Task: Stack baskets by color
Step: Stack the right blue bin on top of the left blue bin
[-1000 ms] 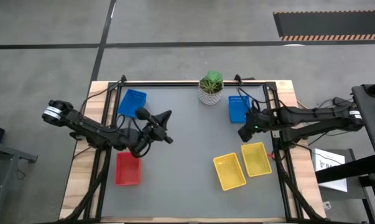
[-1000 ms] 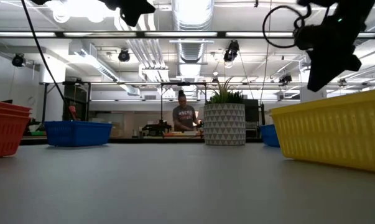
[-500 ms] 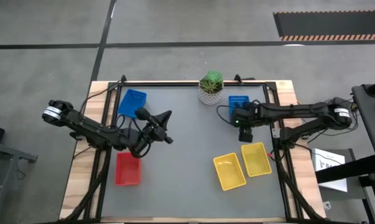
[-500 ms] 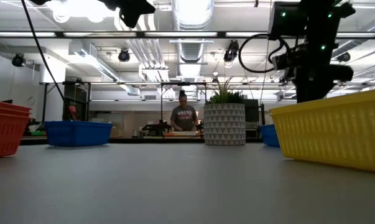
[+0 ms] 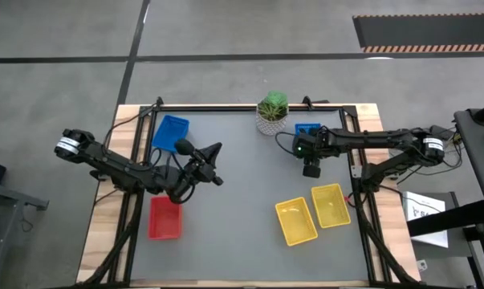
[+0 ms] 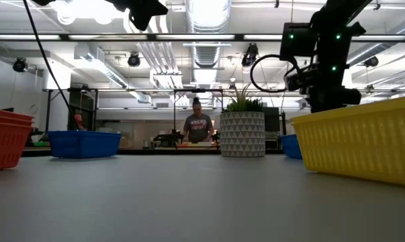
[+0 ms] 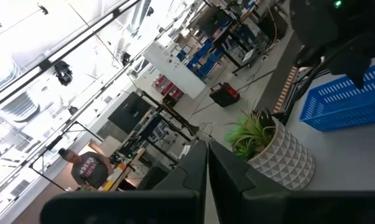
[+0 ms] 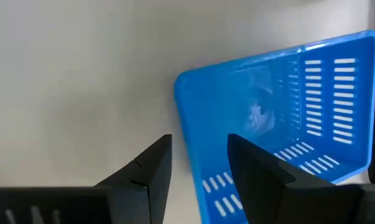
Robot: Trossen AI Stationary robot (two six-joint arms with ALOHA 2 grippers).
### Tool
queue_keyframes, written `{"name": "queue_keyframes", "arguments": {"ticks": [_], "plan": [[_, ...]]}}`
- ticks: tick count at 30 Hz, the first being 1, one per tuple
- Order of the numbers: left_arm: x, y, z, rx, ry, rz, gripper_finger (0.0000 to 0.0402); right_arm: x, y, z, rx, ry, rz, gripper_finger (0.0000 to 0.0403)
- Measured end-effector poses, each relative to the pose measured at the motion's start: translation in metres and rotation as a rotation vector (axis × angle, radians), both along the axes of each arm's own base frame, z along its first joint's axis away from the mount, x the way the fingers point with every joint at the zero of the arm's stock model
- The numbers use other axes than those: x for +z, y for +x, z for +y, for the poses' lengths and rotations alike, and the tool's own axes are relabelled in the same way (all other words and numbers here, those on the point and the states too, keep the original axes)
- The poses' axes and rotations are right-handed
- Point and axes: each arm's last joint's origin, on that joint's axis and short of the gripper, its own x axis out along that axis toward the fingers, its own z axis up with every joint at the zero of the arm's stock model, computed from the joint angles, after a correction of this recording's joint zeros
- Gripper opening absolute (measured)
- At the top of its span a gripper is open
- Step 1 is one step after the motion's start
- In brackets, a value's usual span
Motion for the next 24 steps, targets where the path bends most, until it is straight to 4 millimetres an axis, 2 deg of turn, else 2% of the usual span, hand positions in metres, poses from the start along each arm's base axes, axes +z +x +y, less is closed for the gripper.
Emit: {"name": "queue_keyframes", "arguments": {"ticks": [10, 15, 19, 24], "plan": [[0.0, 0.0, 0.0, -0.008, -0.002, -0.003, 0.0, -0.013, 0.009, -0.005, 0.022, 0.044, -0.083, 0.0118], [0.0, 0.001, -0.001, -0.036, -0.002, -0.011, 0.0, -0.013, 0.012, -0.004, 0.031, 0.067, -0.115, 0.0067], [0.0, 0.003, -0.002, -0.121, -0.016, -0.047, 0.0, -0.012, 0.012, -0.002, 0.02, 0.088, -0.134, 0.0018], [0.001, 0.004, -0.004, -0.183, -0.02, -0.063, 0.0, -0.012, 0.015, 0.008, 0.04, 0.095, -0.137, 0.0015]]}}
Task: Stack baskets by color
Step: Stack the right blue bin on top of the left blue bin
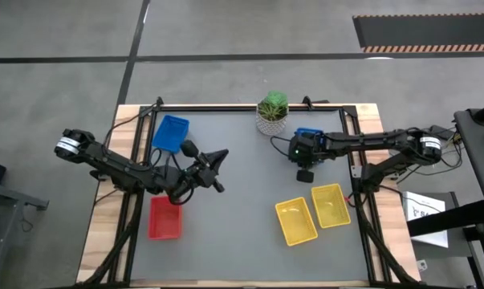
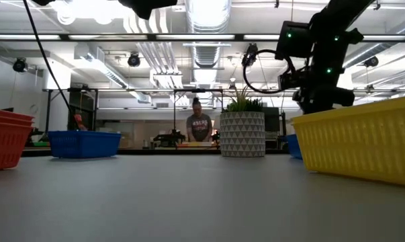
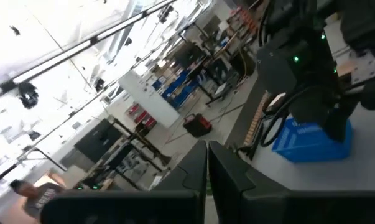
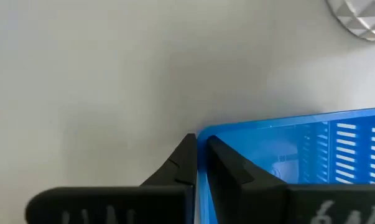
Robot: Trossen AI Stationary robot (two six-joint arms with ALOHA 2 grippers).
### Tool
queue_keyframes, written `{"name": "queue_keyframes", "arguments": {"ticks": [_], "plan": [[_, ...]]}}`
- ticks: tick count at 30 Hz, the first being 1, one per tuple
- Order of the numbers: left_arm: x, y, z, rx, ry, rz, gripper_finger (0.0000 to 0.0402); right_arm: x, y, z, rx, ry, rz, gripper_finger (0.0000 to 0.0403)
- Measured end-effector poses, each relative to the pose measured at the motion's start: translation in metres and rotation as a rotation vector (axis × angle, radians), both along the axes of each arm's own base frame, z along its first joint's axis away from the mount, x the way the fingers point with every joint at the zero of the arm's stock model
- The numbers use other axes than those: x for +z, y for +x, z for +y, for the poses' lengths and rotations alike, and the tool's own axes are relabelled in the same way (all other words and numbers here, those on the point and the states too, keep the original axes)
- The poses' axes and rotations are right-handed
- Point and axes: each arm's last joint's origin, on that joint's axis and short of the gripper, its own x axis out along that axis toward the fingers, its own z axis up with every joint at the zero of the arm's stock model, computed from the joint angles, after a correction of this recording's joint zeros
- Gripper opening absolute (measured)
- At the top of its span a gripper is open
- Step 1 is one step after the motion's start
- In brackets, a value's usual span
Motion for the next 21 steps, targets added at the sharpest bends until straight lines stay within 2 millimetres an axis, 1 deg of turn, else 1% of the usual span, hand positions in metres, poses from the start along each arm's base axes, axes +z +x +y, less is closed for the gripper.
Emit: {"name": "queue_keyframes", "arguments": {"ticks": [3, 9, 12, 15, 18, 21], "plan": [[0.0, 0.0, -0.001, -0.032, -0.015, -0.018, 0.0, 0.002, 0.005, 0.009, -0.02, 0.013, -0.032, 0.0014], [0.001, 0.002, -0.004, -0.174, -0.039, -0.059, 0.0, 0.008, 0.028, 0.027, -0.081, 0.048, -0.222, 0.0013], [0.001, 0.003, -0.005, -0.187, -0.051, -0.069, 0.0, 0.008, 0.042, 0.035, -0.084, 0.064, -0.307, 0.0013], [0.001, 0.003, -0.005, -0.195, -0.093, -0.097, 0.0, 0.003, 0.059, 0.042, -0.072, 0.076, -0.382, 0.0013], [0.001, 0.003, -0.005, -0.203, -0.102, -0.103, 0.0, 0.0, 0.081, 0.051, -0.05, 0.089, -0.453, 0.0013], [0.001, 0.003, -0.005, -0.208, -0.115, -0.108, 0.0, -0.003, 0.103, 0.058, -0.03, 0.091, -0.463, 0.0013]]}}
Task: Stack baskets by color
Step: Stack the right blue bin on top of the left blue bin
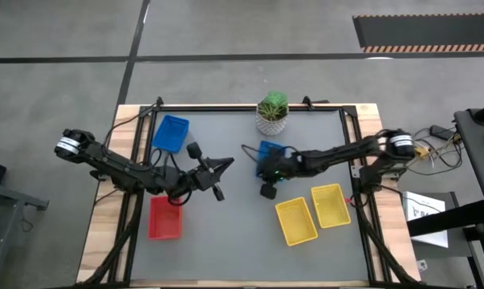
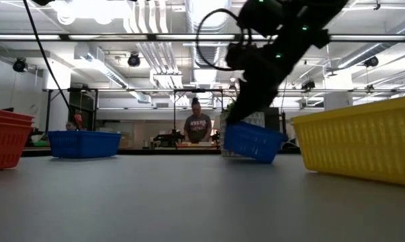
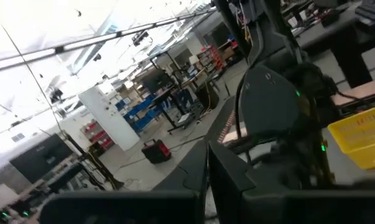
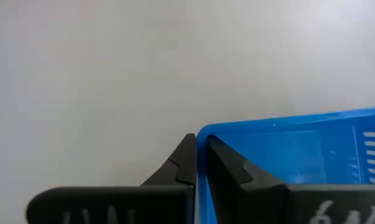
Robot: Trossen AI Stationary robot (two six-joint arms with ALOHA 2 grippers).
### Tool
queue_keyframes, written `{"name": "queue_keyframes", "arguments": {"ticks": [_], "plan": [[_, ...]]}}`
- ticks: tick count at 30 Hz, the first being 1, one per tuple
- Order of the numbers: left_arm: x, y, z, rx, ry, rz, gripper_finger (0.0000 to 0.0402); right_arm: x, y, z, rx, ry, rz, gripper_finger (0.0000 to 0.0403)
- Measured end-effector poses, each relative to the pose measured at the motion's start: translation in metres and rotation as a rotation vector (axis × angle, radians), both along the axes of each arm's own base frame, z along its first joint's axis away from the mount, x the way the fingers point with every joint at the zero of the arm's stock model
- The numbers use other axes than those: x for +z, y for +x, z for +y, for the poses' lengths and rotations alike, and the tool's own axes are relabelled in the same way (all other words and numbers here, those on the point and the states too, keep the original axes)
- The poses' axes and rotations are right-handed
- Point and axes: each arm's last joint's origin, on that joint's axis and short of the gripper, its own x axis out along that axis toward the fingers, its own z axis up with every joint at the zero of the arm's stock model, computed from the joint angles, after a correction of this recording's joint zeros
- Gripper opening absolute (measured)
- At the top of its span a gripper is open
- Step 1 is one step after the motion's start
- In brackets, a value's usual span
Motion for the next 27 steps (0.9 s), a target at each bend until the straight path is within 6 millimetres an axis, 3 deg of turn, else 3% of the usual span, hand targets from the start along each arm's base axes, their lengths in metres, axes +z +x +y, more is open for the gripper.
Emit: {"name": "queue_keyframes", "arguments": {"ticks": [6, 11, 15, 21, 27], "plan": [[-0.004, 0.0, -0.002, -0.012, -0.026, 0.016, 0.0, -0.009, 0.038, 0.007, 0.02, -0.005, 0.045, 0.0028], [-0.006, 0.0, -0.003, -0.018, -0.02, 0.03, 0.0, -0.011, 0.06, 0.008, 0.036, -0.012, 0.05, 0.0081], [-0.007, -0.001, -0.004, -0.022, -0.019, 0.034, 0.0, -0.01, 0.067, 0.009, 0.048, -0.011, 0.049, 0.0123], [-0.012, -0.001, -0.005, -0.025, -0.008, 0.073, 0.0, 0.017, 0.053, 0.029, 0.12, 0.001, 0.017, 0.0157], [-0.014, -0.001, -0.005, -0.039, -0.033, 0.072, 0.0, 0.041, 0.006, 0.056, 0.213, -0.012, -0.039, 0.0162]]}}
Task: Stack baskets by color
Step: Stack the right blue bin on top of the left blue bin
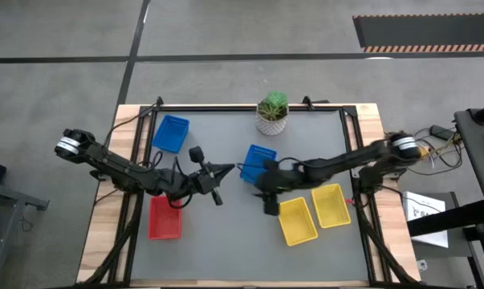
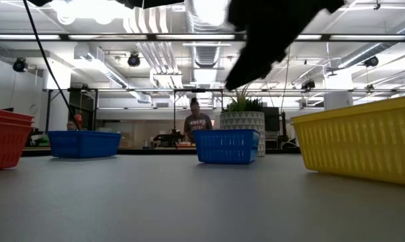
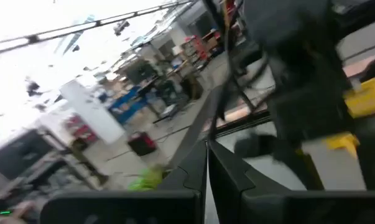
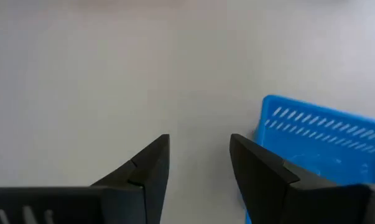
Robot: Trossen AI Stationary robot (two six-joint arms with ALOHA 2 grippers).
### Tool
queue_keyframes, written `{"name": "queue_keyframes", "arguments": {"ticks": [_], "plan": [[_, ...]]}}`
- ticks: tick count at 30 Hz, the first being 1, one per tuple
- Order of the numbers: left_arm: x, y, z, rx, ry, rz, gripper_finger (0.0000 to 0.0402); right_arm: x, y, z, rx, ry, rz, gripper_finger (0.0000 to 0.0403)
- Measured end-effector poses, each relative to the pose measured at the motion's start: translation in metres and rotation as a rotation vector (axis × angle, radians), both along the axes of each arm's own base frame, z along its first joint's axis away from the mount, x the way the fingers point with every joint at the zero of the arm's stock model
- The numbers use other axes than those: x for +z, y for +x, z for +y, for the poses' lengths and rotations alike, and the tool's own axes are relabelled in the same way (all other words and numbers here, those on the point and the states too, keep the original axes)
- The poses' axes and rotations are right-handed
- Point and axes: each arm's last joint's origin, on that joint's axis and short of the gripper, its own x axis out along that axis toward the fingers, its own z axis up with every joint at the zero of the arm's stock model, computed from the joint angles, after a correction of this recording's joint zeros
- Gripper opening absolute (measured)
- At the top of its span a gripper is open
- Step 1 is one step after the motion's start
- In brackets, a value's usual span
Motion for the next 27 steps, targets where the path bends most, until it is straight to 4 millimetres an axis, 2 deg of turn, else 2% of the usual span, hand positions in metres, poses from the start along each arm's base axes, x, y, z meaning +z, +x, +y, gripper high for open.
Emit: {"name": "queue_keyframes", "arguments": {"ticks": [3, 5, 8, 11, 16, 21, 25, 27], "plan": [[-0.002, 0.001, -0.002, -0.082, -0.06, -0.008, 0.0, 0.006, -0.031, 0.009, 0.043, 0.009, -0.054, 0.0162], [-0.005, 0.002, -0.004, -0.166, -0.116, -0.003, 0.0, 0.004, -0.051, 0.013, 0.057, -0.001, -0.108, 0.0162], [-0.012, 0.006, -0.008, -0.279, -0.229, 0.007, 0.0, 0.0, -0.076, 0.013, 0.089, -0.035, -0.216, 0.016], [-0.023, 0.014, -0.011, -0.289, -0.299, 0.034, 0.0, -0.004, -0.097, 0.007, 0.116, -0.056, -0.311, 0.0153], [-0.034, 0.039, -0.015, -0.278, -0.309, 0.074, 0.0, -0.004, -0.128, -0.002, 0.169, -0.132, -0.444, 0.0138], [-0.035, 0.07, -0.014, -0.313, -0.347, 0.144, 0.0, -0.005, -0.154, -0.009, 0.194, -0.161, -0.513, 0.0121], [-0.032, 0.092, -0.005, -0.293, -0.398, 0.315, 0.0, -0.007, -0.17, -0.013, 0.182, -0.143, -0.579, 0.0109], [-0.034, 0.1, 0.001, -0.294, -0.428, 0.457, 0.0, -0.009, -0.176, -0.014, 0.176, -0.134, -0.594, 0.0104]]}}
